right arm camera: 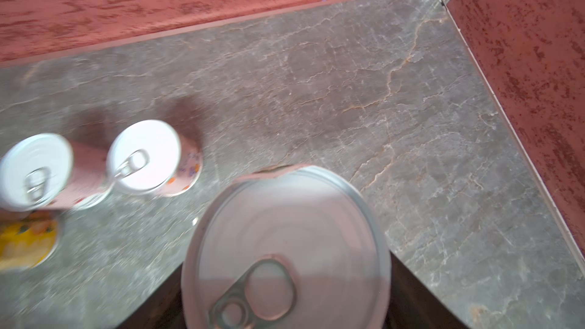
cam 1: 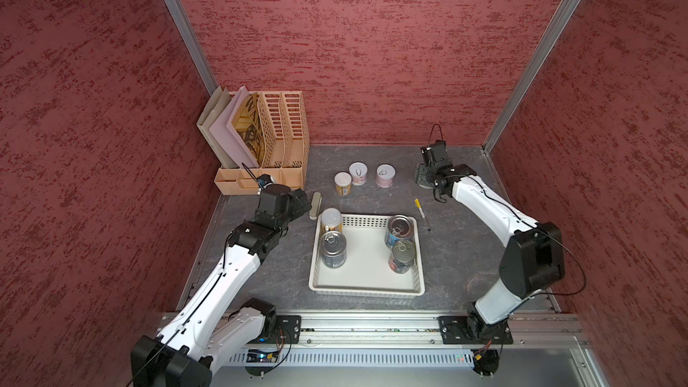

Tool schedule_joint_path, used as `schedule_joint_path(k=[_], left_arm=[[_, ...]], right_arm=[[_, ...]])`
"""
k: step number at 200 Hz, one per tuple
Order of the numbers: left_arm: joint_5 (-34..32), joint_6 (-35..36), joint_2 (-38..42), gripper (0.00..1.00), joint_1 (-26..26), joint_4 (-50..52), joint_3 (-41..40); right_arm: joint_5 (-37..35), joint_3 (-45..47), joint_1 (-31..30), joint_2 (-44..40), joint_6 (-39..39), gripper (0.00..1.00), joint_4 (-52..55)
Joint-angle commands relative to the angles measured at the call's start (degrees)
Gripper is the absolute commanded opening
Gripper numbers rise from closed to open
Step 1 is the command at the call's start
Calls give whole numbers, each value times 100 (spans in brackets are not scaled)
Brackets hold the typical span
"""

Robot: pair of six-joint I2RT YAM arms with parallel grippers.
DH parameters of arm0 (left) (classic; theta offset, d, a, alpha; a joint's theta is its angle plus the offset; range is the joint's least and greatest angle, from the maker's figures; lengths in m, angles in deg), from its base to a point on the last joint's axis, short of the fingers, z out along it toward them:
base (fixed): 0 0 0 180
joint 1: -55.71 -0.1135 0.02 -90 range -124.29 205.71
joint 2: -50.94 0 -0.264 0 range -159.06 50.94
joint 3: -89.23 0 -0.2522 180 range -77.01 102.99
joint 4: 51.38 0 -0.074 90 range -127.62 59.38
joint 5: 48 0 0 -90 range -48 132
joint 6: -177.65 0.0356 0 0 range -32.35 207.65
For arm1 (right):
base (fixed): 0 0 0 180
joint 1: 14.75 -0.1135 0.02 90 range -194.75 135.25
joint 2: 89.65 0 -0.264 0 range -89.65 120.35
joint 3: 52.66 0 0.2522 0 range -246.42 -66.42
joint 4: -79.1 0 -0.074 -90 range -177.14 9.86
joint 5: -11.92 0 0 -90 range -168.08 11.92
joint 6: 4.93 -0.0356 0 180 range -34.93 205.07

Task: Put the canned food in the basket
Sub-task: Pick up the canned food from the center of the board, then place the canned food in the basket.

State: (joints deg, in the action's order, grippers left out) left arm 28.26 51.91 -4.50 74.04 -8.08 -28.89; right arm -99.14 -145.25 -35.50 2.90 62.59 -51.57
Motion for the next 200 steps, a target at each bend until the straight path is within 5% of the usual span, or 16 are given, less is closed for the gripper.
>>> schedule_joint_path(k=[1,89,200], left_arm=[[67,3,66,100,-31,-66,119],[37,3,70,100,-31,-46,119],[43,-7,176,100,-32,-31,102]], right_arm=[[-190,74,-527,-639,-9,49,-151],[-865,451,-3228,-1928,-187,46,427],[-1361,377,-5463,-1354,-1180,45,965]])
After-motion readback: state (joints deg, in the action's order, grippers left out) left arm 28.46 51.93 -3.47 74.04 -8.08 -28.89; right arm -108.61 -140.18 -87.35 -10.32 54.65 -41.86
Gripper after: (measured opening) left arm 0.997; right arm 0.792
